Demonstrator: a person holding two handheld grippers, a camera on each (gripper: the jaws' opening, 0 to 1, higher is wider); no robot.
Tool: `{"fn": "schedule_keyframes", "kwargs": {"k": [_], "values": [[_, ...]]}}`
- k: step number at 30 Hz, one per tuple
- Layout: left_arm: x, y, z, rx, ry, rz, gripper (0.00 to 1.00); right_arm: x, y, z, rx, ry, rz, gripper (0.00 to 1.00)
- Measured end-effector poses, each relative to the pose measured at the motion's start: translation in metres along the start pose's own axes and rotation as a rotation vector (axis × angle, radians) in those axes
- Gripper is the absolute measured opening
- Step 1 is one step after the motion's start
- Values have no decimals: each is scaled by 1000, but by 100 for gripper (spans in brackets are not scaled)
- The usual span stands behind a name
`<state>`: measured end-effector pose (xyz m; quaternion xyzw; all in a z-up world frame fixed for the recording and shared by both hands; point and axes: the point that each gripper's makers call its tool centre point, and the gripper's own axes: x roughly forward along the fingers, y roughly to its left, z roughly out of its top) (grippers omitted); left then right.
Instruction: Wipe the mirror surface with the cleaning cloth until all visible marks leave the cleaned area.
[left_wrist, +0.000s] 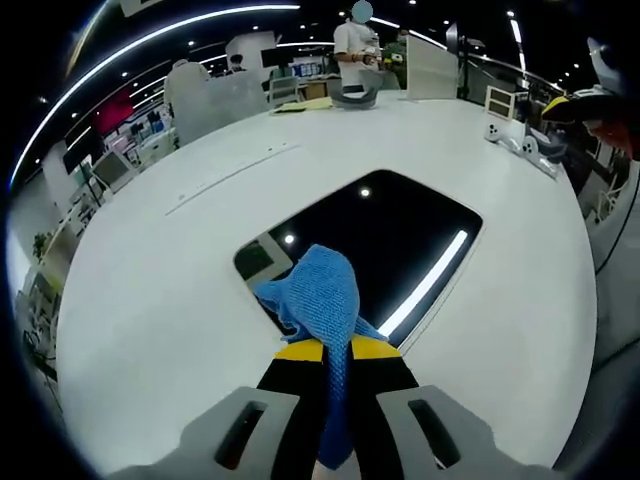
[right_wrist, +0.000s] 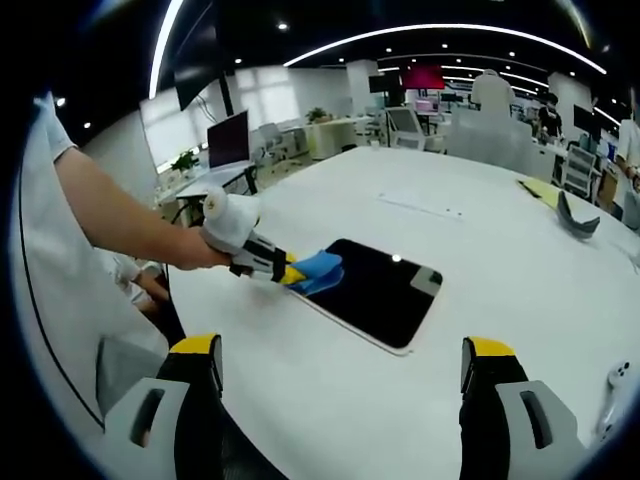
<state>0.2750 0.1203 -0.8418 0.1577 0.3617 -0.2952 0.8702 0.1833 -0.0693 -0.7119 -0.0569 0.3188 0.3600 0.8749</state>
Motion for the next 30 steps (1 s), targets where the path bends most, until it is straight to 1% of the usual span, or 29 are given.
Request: {"fn": "schedule_keyframes", "kwargs": {"k": [18,26,27,30], "values": [[0,0,0,-7,-10,4,4,0,-1,-5,3,15,-2,100],[0,1,0,-17,-37,-5,4,-1,-1,-7,3,30,-7,100],[0,1,1,-28,-40,-6,4,0,-1,-7,1,31,-7,100],[0,1,1,-19,-48,-16,4,0,-2,-9,2,37,-13,100]]}}
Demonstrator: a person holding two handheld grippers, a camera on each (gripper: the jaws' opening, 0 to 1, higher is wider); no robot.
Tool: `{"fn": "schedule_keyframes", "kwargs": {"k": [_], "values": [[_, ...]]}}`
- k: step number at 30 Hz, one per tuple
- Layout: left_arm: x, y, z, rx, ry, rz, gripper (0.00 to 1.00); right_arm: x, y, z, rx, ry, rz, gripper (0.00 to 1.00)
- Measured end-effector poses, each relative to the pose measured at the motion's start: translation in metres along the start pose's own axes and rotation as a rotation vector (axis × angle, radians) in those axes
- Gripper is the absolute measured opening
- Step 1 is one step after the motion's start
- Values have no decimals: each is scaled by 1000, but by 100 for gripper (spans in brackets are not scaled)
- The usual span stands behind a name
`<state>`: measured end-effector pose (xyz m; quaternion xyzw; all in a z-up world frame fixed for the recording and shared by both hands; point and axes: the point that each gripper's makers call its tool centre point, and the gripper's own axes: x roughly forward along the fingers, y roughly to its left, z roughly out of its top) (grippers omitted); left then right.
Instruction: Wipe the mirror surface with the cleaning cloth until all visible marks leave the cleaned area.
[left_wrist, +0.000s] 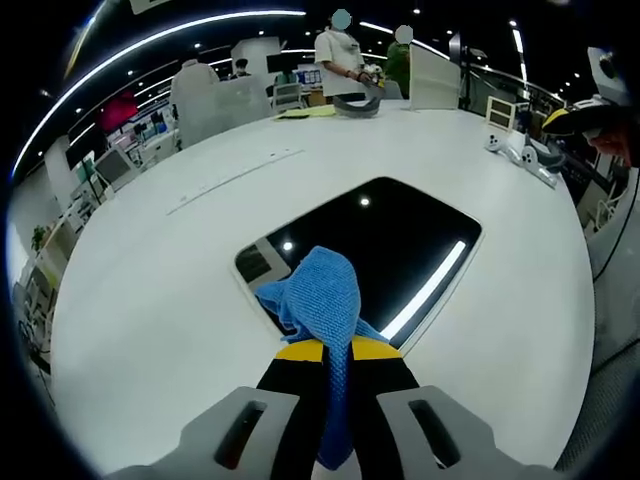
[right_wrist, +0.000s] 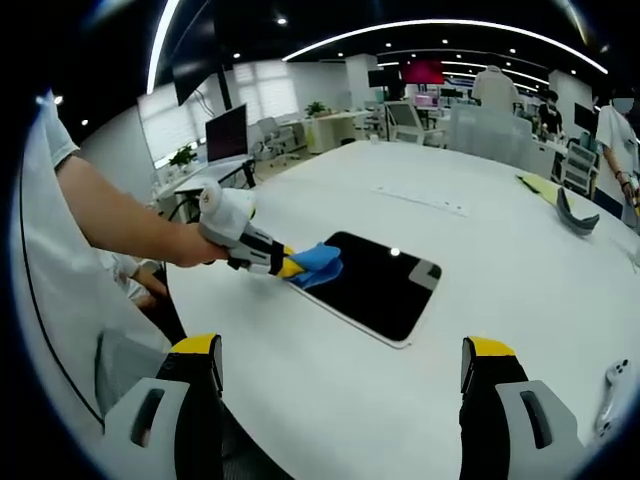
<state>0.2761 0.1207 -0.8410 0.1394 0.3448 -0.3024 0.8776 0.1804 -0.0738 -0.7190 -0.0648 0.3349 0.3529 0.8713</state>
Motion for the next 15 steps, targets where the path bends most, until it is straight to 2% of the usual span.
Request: {"fn": "schedule_keyframes", "kwargs": {"k": [8,12,15], "values": [[-1,1,5,16,-6,-14,4,1,1,2,0,2,-4,100],[-10,5,29,-20,-85,-1,5,1,3,2,-3,5,-2,100],[-17,8,42,-15,-119,5,5,1,2,2,0,3,-3,100]]}}
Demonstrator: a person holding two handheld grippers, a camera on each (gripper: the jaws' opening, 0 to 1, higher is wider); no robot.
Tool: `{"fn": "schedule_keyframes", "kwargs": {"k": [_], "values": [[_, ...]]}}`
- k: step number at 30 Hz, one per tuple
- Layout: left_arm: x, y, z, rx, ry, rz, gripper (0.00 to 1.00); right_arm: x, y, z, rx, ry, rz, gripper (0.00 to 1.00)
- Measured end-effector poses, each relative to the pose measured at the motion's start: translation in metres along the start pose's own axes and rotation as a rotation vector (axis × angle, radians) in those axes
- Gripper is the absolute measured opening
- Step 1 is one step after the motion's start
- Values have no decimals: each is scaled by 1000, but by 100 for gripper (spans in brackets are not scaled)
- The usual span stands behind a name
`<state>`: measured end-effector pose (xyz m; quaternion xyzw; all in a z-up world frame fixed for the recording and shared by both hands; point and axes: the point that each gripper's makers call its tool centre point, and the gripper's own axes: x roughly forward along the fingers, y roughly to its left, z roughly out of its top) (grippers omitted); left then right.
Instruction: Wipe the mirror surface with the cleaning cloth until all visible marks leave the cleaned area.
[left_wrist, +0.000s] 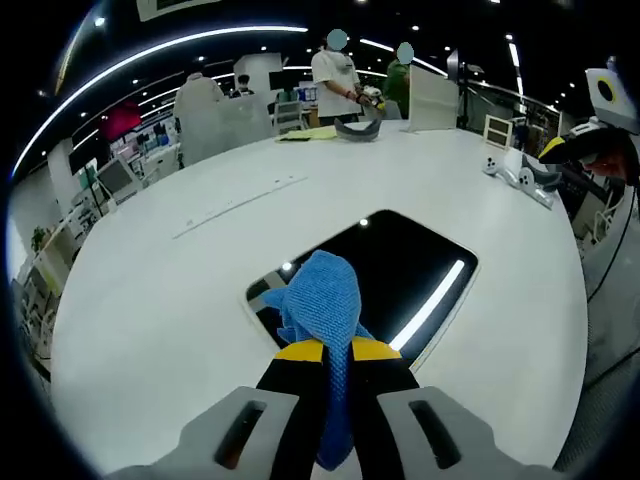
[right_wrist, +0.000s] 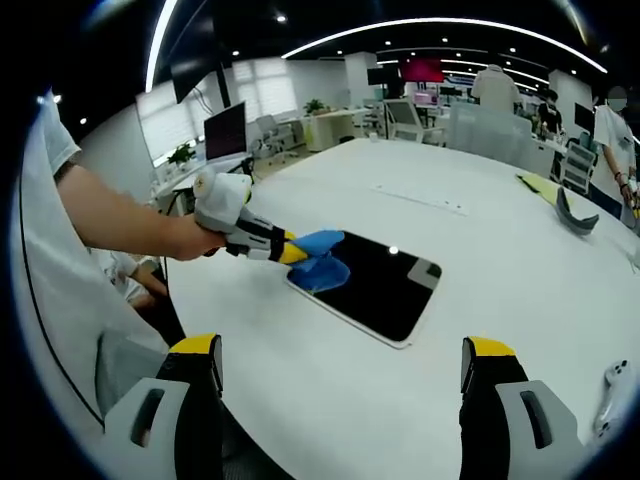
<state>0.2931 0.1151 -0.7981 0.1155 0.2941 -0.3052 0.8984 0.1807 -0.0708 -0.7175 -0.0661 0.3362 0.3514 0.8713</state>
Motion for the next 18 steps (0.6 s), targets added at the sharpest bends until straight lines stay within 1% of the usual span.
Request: {"fn": "schedule_keyframes", "kwargs": {"k": [1,4,8,10,14,15,17,18], "values": [[-2,1,5,-8,-18,4,5,0,0,0,1,-1,-1,100],[-3,2,10,7,-26,3,5,-1,-1,1,1,-3,-2,100],[-4,4,15,0,-41,6,5,1,0,-1,4,0,-1,100],[-4,5,16,-15,-45,8,5,1,1,-1,1,1,1,100],[-3,6,13,-3,-37,13,5,2,1,-1,1,2,4,100],[-4,7,12,12,-33,16,5,2,1,-1,2,2,6,100],[-4,7,9,4,-24,12,4,2,1,-1,2,5,6,100],[-5,10,8,6,-26,22,4,2,2,-1,1,4,8,100]]}}
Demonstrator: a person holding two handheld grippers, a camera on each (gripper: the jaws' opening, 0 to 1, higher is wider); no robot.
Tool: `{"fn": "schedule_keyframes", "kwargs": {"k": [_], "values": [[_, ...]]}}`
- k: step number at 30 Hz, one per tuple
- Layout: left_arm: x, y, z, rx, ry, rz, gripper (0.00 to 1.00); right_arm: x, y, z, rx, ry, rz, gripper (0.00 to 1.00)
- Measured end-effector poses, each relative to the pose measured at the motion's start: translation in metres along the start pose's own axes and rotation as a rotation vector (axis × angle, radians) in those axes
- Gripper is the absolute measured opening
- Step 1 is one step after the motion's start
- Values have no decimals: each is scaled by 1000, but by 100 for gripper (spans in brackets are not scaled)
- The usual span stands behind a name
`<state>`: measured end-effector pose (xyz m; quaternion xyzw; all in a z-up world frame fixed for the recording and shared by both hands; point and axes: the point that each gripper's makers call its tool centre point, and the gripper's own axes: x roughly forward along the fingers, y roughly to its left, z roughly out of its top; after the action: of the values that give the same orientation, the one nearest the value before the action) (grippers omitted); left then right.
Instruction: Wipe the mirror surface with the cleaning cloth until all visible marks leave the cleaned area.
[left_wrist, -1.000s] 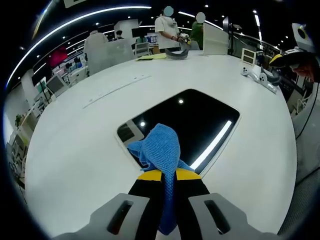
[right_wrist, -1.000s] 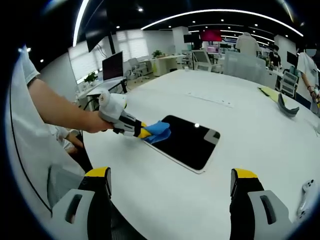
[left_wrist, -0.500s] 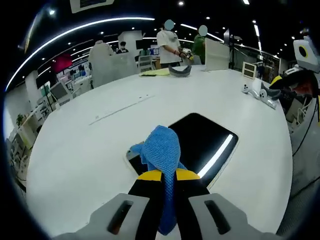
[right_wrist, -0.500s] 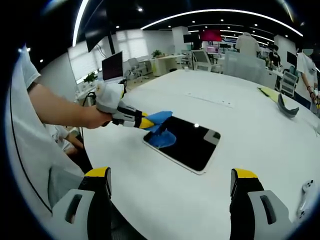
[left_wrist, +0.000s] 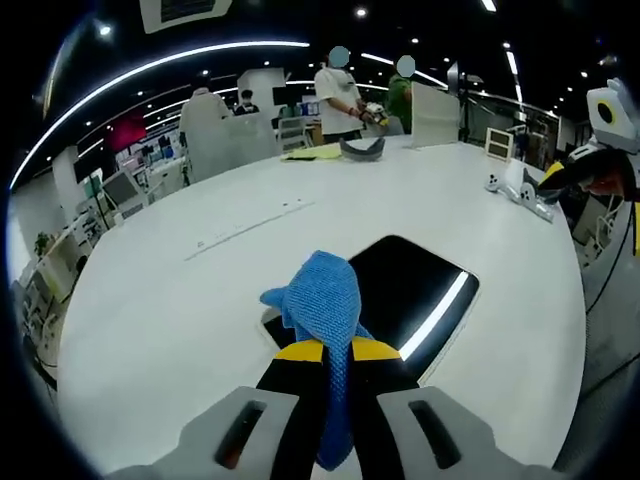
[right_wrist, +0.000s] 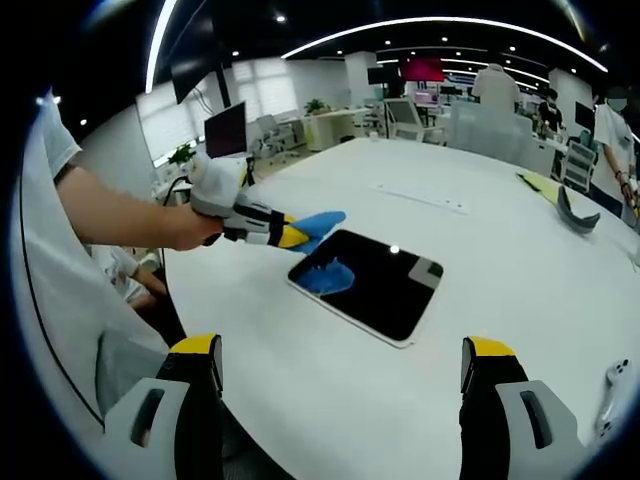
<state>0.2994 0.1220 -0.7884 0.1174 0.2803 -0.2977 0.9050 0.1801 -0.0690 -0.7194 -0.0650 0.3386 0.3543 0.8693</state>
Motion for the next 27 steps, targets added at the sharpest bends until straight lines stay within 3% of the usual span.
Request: {"fn": "schedule_keyframes", "kwargs": {"k": [9,21,27], "values": [[-10,19,-1,0,-13,31,5,2,1,2,-5,-2,7,100],[-38,76,-28,-54,21,141,5,7,2,7,-15,-8,17,100],[-55,95,-30,-63,24,183,5,8,1,8,-15,-7,19,100]]}}
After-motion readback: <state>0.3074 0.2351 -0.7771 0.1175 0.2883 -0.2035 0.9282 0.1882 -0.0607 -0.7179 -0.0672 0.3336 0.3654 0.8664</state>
